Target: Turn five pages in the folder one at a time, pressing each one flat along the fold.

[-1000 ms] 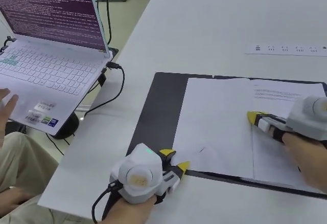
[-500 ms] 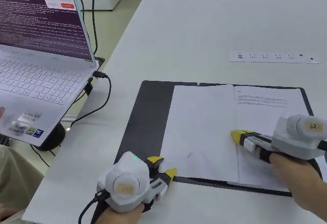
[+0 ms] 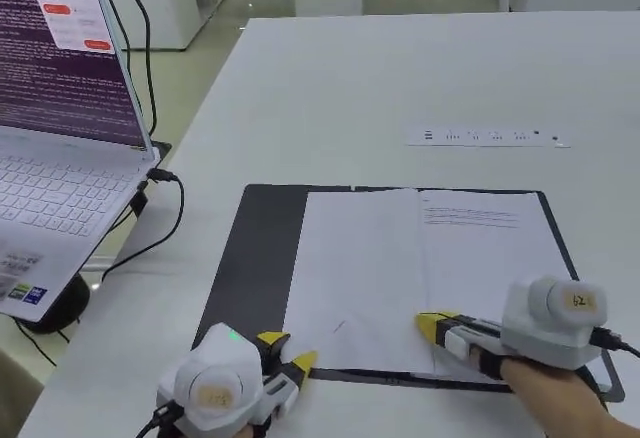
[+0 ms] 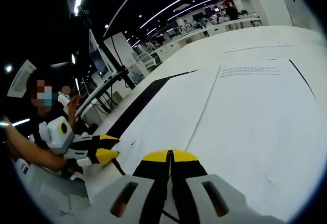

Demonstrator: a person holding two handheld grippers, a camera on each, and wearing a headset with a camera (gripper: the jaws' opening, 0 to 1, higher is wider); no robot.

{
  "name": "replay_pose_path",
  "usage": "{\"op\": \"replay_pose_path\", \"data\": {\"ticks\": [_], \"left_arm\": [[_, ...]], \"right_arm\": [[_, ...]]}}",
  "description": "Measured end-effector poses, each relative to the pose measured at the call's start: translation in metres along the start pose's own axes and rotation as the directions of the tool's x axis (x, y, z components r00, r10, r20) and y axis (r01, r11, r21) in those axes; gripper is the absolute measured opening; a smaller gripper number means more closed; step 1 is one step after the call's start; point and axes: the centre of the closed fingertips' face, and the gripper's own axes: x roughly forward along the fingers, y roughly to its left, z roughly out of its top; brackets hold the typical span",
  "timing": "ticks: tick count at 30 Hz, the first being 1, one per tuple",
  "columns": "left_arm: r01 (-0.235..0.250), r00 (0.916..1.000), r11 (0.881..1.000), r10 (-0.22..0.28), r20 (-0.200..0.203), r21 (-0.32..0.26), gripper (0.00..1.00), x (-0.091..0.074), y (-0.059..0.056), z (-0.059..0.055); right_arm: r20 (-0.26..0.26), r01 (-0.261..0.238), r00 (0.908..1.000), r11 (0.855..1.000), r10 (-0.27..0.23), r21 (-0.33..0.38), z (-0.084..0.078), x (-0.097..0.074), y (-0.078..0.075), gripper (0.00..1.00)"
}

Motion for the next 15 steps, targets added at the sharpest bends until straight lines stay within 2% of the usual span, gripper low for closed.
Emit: {"op": "replay_pose_path", "data": {"ticks": [10,15], "left_arm": [[0.0,1.0,1.0,0.001,0.005,-0.006,0.22,-0.001,0.0,0.0],[-0.001,1.0,1.0,0.001,0.003,-0.009,0.22,0.0,0.001,0.0]], "right_arm": [[-0.037,-0.043,0.9983,0.997,0.045,0.061,-0.025,-0.016,0.016,0.0],[-0.069,-0.055,0.9956,0.991,0.063,0.123,-0.035,-0.023,0.023,0.0]]}}
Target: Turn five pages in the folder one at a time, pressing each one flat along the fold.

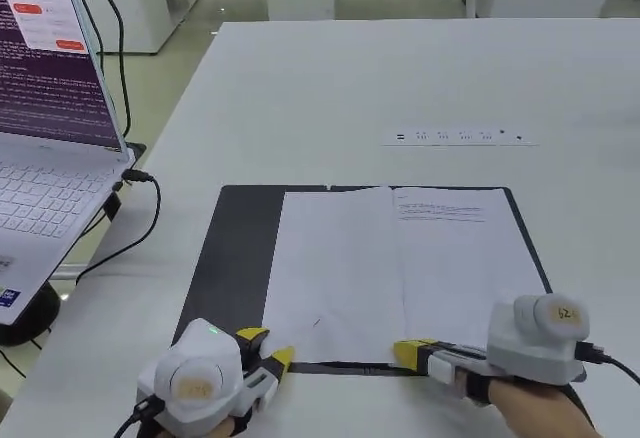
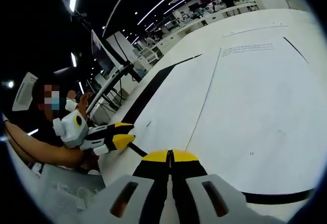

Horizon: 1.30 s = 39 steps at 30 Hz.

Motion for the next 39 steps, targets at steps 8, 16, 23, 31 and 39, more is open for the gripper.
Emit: {"op": "replay_pose_path", "data": {"ticks": [8,16,23,31,39], "left_arm": [[-0.008,0.9999,1.0,0.008,-0.009,-0.016,0.2,0.0,0.002,0.0],[-0.022,0.9996,0.989,0.019,-0.022,-0.148,0.17,0.001,0.007,0.003],[-0.001,0.9994,0.971,-0.007,-0.034,-0.238,0.31,-0.002,-0.004,0.014],[0.072,0.997,0.955,-0.061,0.047,-0.288,0.38,-0.026,-0.025,0.051],[0.109,0.991,0.938,-0.077,0.11,-0.328,0.42,-0.055,-0.037,0.08]], "right_arm": [[-0.035,-0.039,0.9986,0.998,0.04,0.04,-0.01,-0.014,0.015,0.0],[0.064,-0.071,0.9957,0.997,0.068,0.043,0.018,-0.041,0.037,0.0],[0.174,-0.054,0.9837,0.998,0.048,0.032,0.043,-0.072,0.046,0.0],[0.259,0.055,0.9648,0.998,-0.048,-0.02,0.067,-0.116,0.038,0.0],[0.318,0.144,0.9391,0.989,-0.13,-0.019,0.077,-0.156,0.02,0.13]]}}
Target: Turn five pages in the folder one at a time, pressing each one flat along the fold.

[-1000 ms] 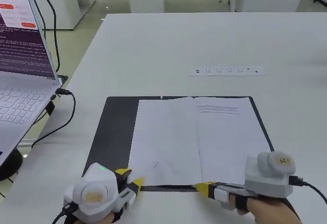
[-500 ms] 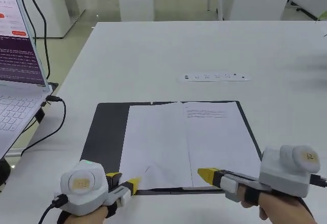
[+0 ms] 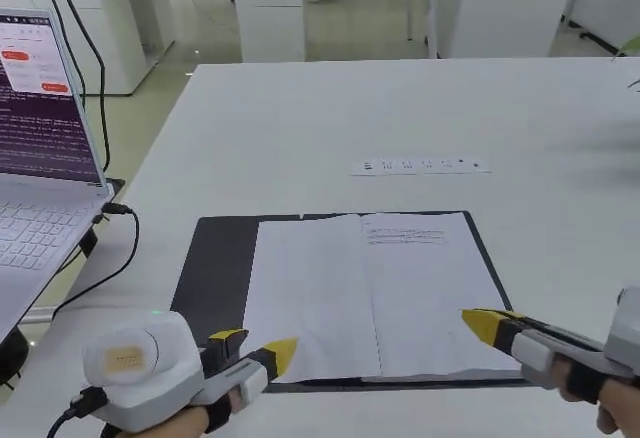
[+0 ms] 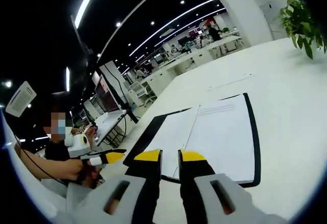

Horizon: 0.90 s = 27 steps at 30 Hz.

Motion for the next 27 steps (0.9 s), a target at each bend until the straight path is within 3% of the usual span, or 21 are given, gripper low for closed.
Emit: {"op": "replay_pose_path", "data": {"ticks": [6,12,23,27], "left_arm": [[0.002,1.0,0.999,-0.002,-0.007,0.037,0.53,-0.01,-0.013,0.003],[-0.011,0.9997,0.996,0.013,-0.019,0.089,0.65,-0.02,-0.019,0.003],[-0.066,0.9969,0.986,0.072,-0.033,0.156,0.88,-0.035,-0.02,0.006],[-0.091,0.9947,0.987,0.097,-0.035,0.134,0.99,-0.04,-0.021,0.011]], "right_arm": [[0.001,0.063,0.998,0.997,-0.063,-0.033,-0.002,-0.016,-0.015,0.32],[0.012,0.103,0.9946,0.991,-0.103,-0.089,-0.006,-0.027,-0.019,0.48],[0.016,0.125,0.9922,0.98,-0.124,-0.157,-0.006,-0.035,-0.023,0.83],[0.021,0.133,0.9911,0.977,-0.131,-0.166,-0.003,-0.038,-0.024,0.94]]}}
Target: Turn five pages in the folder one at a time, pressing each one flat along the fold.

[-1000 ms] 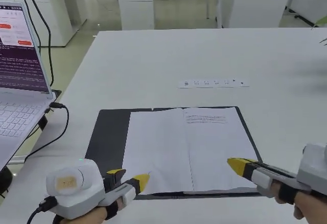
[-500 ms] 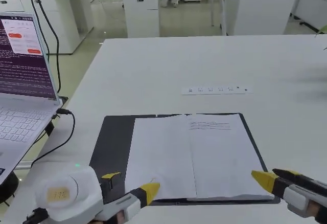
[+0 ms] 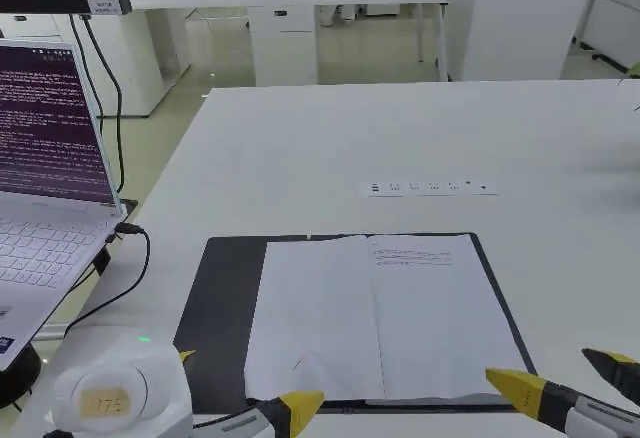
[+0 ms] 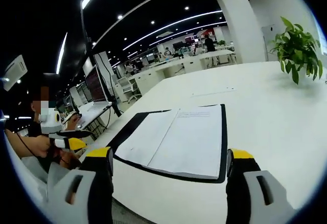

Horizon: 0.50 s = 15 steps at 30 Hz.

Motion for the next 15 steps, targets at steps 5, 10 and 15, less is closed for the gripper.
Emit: {"op": "replay_pose_path", "data": {"ticks": [5,10,15], "left_arm": [[-0.026,0.9997,0.999,0.026,-0.003,0.047,0.99,-0.0073,-0.0005,0.0056],[-0.04,0.9989,0.997,0.042,-0.02,0.069,0.99,-0.0096,0.0028,0.0027],[-0.043,0.9981,0.996,0.046,-0.041,0.074,0.99,-0.0027,0.0042,-0.0011]], "right_arm": [[-0.001,0.011,0.9999,1.0,-0.011,-0.019,0.0006,-0.002,-0.0031,1.0],[-0.004,0.014,0.9999,1.0,-0.014,-0.024,-0.001,-0.0047,-0.0052,1.0],[-0.013,0.019,0.9997,1.0,-0.019,-0.019,-0.0048,-0.0043,-0.0093,1.0]]}}
